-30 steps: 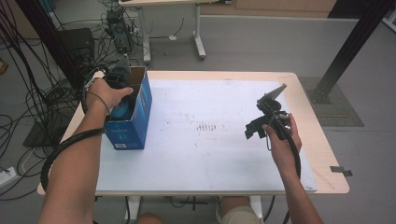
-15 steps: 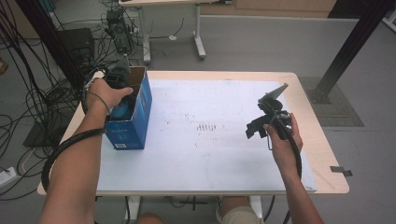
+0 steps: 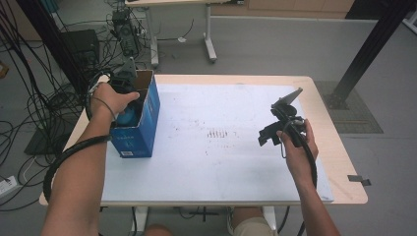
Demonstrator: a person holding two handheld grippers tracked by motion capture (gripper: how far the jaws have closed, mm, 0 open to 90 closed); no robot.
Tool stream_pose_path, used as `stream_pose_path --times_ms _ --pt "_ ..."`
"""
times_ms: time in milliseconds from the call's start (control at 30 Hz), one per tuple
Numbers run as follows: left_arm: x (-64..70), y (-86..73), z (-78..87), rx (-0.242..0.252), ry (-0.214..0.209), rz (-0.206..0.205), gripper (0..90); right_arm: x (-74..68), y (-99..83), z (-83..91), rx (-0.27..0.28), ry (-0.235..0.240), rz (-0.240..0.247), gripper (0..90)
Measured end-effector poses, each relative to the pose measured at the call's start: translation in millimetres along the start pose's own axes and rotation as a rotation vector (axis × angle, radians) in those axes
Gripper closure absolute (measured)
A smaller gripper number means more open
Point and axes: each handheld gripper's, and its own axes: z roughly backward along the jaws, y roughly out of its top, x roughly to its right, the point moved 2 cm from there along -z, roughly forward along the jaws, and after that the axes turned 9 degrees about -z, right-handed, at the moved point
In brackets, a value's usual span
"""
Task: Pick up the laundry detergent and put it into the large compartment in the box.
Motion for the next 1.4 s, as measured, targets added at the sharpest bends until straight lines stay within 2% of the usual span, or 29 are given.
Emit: stream_pose_path --times_ms 1400 --pt "3.1 1.1 -0.5 -0.004 0.012 -0.001 36.5 -1.1 0.4 1.3 0.004 0.000 0.007 5.8"
